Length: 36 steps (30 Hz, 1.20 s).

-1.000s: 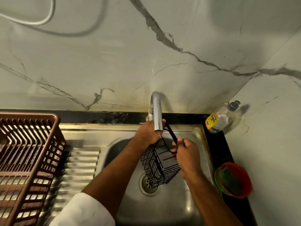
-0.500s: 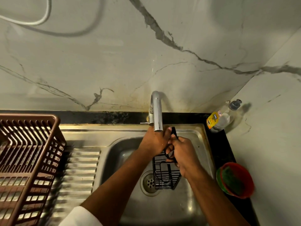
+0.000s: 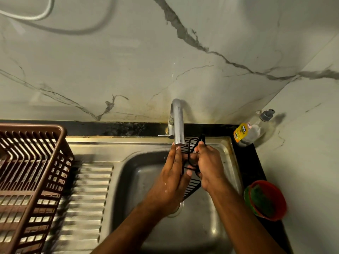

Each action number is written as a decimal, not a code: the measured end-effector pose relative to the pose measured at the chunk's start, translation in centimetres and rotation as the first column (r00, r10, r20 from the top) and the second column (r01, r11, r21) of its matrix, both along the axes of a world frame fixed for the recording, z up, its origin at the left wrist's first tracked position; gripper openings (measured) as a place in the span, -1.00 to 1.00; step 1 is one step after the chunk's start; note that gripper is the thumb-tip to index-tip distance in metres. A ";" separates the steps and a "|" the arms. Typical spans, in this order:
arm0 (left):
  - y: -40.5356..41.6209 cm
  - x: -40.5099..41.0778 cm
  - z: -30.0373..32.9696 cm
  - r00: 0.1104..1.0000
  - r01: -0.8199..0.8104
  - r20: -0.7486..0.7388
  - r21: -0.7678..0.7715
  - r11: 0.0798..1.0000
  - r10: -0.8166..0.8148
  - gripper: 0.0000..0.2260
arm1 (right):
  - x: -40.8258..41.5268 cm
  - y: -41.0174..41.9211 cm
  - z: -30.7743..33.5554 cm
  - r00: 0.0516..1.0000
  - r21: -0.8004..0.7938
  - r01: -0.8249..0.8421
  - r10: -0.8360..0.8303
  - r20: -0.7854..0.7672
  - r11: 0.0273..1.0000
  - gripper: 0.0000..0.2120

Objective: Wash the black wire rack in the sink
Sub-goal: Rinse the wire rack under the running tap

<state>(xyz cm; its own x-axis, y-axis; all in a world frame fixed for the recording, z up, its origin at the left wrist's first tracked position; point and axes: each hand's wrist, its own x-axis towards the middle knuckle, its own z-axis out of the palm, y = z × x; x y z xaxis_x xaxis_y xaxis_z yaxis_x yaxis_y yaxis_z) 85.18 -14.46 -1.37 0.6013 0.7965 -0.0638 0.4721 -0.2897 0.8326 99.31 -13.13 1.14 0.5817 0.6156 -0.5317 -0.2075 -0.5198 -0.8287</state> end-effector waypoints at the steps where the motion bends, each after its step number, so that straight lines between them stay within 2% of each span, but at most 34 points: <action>1: 0.4 0.4 -0.1 0.999 -0.021 0.034 -0.057 0.998 0.023 -0.36 | 0.0 0.1 -0.1 1.000 0.000 0.004 -0.004 -0.004 1.000 -0.67; 3: 1.7 1.2 -0.4 0.989 -0.047 0.131 -0.131 0.990 0.065 -0.42 | -0.2 0.0 -0.2 1.000 0.001 -0.008 0.008 0.002 1.000 -0.66; 5: 2.8 2.0 -0.5 0.976 -0.090 0.183 -0.144 0.985 0.116 -0.65 | -0.5 -0.5 -0.3 1.000 0.017 -0.026 0.026 0.005 1.000 -0.65; 6: 3.5 2.3 -0.4 0.978 -0.114 0.160 -0.138 0.984 0.136 -0.75 | -0.7 -0.8 -0.3 1.000 0.025 -0.029 0.029 0.008 0.999 -0.65; 7: 4.2 2.7 -0.5 0.980 -0.129 0.133 -0.147 0.981 0.149 -0.75 | -1.0 -1.1 -0.2 0.999 0.032 -0.029 0.029 0.015 0.999 -0.65; 10: 6.3 3.9 0.2 0.991 -0.131 0.015 -0.167 0.977 0.135 -0.63 | -1.7 -2.2 0.0 0.998 0.041 -0.051 0.049 0.043 0.998 -0.64; 12: 7.5 4.3 0.6 0.978 -0.199 -0.094 -0.188 0.962 0.184 -0.65 | -2.4 -2.8 0.0 0.998 0.060 -0.053 0.052 0.018 0.997 -0.65; 14: 8.3 4.6 0.7 0.961 -0.270 -0.132 -0.226 0.936 0.245 -0.67 | -2.6 -3.3 -0.1 0.999 0.067 -0.041 0.042 -0.010 0.997 -0.65; 18: 8.5 4.9 0.7 0.934 -0.340 -0.005 -0.326 0.882 0.358 -0.60 | -2.3 -3.7 0.0 0.999 0.077 -0.036 0.037 -0.018 0.996 -0.64; 19: 8.8 4.8 0.4 0.919 -0.352 0.038 -0.370 0.860 0.393 -0.63 | -2.3 -3.9 0.2 0.999 0.077 -0.048 0.048 -0.001 0.996 -0.64; 21: 9.1 4.6 0.7 0.906 -0.309 0.101 -0.508 0.804 0.411 -0.86 | -2.5 -4.1 0.4 0.997 0.072 -0.071 0.069 0.040 0.995 -0.65; 23: 9.3 4.6 1.0 0.910 -0.268 0.112 -0.573 0.774 0.399 -0.83 | -2.6 -4.3 0.6 0.997 0.080 -0.071 0.068 0.041 0.994 -0.65; 25: 8.7 4.4 1.3 0.914 -0.257 0.134 -0.539 0.802 0.383 -0.80 | -2.6 -4.1 0.7 0.998 0.093 -0.064 0.062 0.024 0.994 -0.65; 28: 7.4 4.0 1.3 0.944 -0.263 0.104 -0.333 0.905 0.313 -0.78 | -2.5 -3.6 0.5 0.998 0.082 -0.062 0.061 0.017 0.995 -0.64; 30: 6.4 3.4 0.9 0.958 -0.258 0.068 -0.218 0.941 0.278 -0.75 | -2.7 -3.3 0.2 0.998 0.071 -0.067 0.066 0.008 0.995 -0.63; 33: 5.1 2.1 0.4 0.968 -0.215 0.094 -0.165 0.962 0.233 -0.63 | -3.0 -3.1 0.0 0.997 0.065 -0.069 0.070 -0.015 0.996 -0.63; 36: 2.9 0.7 -0.9 0.989 -0.114 0.080 -0.086 0.990 0.121 -0.46 | -2.6 -2.6 0.2 0.999 0.073 0.013 -0.010 -0.049 0.997 -0.63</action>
